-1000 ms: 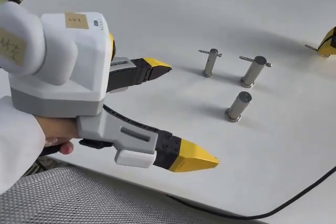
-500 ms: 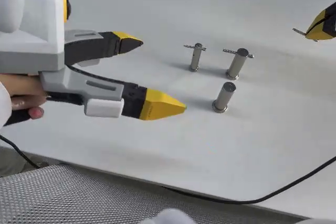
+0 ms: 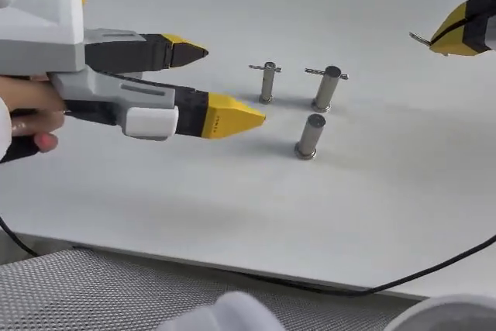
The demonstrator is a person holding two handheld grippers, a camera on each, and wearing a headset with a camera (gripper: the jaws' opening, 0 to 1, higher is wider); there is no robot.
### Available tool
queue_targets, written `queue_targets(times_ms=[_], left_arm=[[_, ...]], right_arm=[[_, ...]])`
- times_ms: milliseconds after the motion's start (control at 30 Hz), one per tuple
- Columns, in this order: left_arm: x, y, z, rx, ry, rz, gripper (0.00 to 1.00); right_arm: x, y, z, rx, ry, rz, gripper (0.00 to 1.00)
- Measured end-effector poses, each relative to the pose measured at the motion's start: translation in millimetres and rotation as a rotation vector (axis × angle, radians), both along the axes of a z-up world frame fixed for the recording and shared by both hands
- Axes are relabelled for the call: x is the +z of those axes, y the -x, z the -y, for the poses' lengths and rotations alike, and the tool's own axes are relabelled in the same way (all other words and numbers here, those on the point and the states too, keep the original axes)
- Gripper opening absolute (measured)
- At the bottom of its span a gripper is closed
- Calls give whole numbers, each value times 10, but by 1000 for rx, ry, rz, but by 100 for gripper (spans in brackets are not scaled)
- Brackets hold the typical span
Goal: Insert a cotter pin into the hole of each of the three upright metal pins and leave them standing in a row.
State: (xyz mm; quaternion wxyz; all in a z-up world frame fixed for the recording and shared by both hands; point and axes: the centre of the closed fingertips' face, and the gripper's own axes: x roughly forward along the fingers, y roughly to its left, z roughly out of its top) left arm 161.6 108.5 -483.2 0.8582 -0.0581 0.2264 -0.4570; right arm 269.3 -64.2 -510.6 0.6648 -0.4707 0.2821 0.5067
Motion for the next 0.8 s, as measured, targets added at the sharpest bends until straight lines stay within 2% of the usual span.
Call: queue_targets(times_ms=[267, 333, 367, 467, 567, 700, 800], left_arm=[[78, -163, 142, 22, 73, -43, 59], [92, -177, 174, 20, 86, -54, 56], [105, -201, 217, 19, 107, -75, 55], [114, -248, 303, 16, 131, -101, 52], [121, -266, 397, 1, 140, -113, 46], [116, -268, 541, -22, 156, -153, 41], [131, -276, 654, -31, 184, -182, 36]], right_arm=[[58, 247, -170, 40, -32, 64, 0], [75, 301, -213, 59, -29, 95, 0], [86, 349, -243, 62, -36, 100, 0], [119, 462, -346, 65, -79, 105, 0], [151, 551, -413, 82, -89, 126, 0], [208, 642, -507, 97, -117, 159, 0], [245, 711, -576, 111, -127, 194, 0]])
